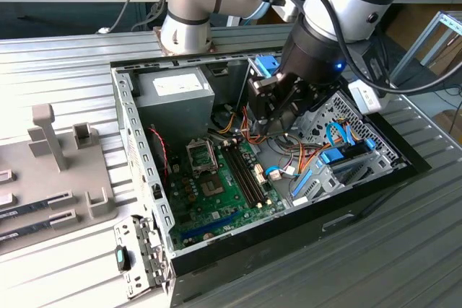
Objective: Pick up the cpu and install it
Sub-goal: 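Pick up the cpu and move it towards the insertion slot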
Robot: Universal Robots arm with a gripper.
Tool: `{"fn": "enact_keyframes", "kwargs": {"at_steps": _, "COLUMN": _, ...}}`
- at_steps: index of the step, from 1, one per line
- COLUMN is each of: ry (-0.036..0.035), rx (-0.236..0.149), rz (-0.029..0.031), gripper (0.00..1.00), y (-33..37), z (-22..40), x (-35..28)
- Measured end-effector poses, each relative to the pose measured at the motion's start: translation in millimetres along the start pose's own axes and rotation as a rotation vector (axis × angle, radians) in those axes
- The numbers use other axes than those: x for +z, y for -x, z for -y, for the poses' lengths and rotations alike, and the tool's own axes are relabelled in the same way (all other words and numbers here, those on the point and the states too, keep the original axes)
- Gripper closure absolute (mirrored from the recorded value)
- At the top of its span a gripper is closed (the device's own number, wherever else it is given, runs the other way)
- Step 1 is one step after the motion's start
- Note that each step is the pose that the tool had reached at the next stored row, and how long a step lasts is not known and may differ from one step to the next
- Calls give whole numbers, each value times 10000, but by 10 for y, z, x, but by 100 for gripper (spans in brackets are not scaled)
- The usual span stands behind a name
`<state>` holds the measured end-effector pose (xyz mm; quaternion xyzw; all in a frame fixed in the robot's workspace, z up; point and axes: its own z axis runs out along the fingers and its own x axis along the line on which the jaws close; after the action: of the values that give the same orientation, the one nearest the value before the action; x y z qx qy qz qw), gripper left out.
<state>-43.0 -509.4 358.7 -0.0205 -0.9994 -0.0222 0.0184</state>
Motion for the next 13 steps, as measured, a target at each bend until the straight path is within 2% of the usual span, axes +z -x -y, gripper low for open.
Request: {"fn": "enact_keyframes", "kwargs": {"at_steps": 13, "ry": 1, "rx": -1, "rz": 0, "gripper": 53, "y": -67, "z": 6, "x": 15}}
